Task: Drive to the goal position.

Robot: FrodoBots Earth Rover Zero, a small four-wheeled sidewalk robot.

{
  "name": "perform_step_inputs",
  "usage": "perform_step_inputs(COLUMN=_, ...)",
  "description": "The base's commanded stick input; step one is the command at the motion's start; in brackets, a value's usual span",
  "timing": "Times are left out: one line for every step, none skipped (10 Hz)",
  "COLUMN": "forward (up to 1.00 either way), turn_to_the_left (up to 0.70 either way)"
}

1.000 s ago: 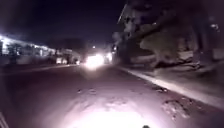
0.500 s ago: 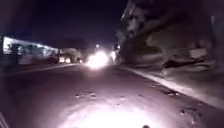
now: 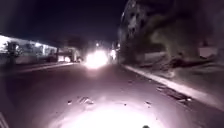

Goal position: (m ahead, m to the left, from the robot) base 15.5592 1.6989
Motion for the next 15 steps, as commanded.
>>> perform_step_inputs(forward=0.70, turn_to_the_left=-0.25)
perform_step_inputs(forward=0.70, turn_to_the_left=0.00)
perform_step_inputs(forward=0.70, turn_to_the_left=0.00)
perform_step_inputs(forward=0.70, turn_to_the_left=0.00)
perform_step_inputs(forward=0.70, turn_to_the_left=0.00)
perform_step_inputs(forward=0.70, turn_to_the_left=0.00)
perform_step_inputs(forward=0.70, turn_to_the_left=0.00)
perform_step_inputs(forward=0.70, turn_to_the_left=0.00)
perform_step_inputs(forward=0.70, turn_to_the_left=0.00)
perform_step_inputs(forward=0.70, turn_to_the_left=0.00)
perform_step_inputs(forward=0.70, turn_to_the_left=0.00)
perform_step_inputs(forward=0.70, turn_to_the_left=0.00)
perform_step_inputs(forward=0.70, turn_to_the_left=0.00)
perform_step_inputs(forward=0.70, turn_to_the_left=0.00)
perform_step_inputs(forward=0.70, turn_to_the_left=0.00)
